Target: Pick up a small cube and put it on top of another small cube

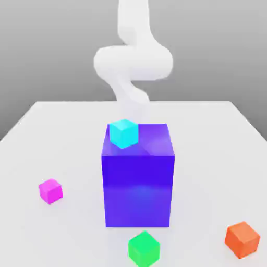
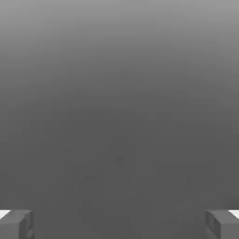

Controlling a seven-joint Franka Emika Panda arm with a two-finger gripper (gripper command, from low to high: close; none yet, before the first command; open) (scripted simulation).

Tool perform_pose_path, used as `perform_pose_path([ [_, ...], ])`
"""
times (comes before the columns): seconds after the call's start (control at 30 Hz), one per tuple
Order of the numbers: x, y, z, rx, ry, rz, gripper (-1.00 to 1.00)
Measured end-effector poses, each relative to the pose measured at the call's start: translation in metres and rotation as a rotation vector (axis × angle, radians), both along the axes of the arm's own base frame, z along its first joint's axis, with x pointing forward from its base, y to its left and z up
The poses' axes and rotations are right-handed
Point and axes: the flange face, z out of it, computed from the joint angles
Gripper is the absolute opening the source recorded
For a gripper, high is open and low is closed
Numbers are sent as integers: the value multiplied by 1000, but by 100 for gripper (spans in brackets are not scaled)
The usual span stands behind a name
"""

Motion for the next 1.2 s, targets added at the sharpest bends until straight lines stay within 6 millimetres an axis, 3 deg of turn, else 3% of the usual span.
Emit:
perform_pose_path([
  [0.2, 41, -60, -104, -21, 160, -160, 0],
  [0.4, 43, -127, -211, 3, 315, -303, 0],
  [0.57, 18, -177, -297, 56, 438, -414, 0],
  [0.77, -36, -216, -391, 158, 568, -532, 0],
  [0.97, -104, -231, -470, 301, 667, -648, 0],
  [1.2, -106, -227, -522, 318, 676, -649, 0],
])
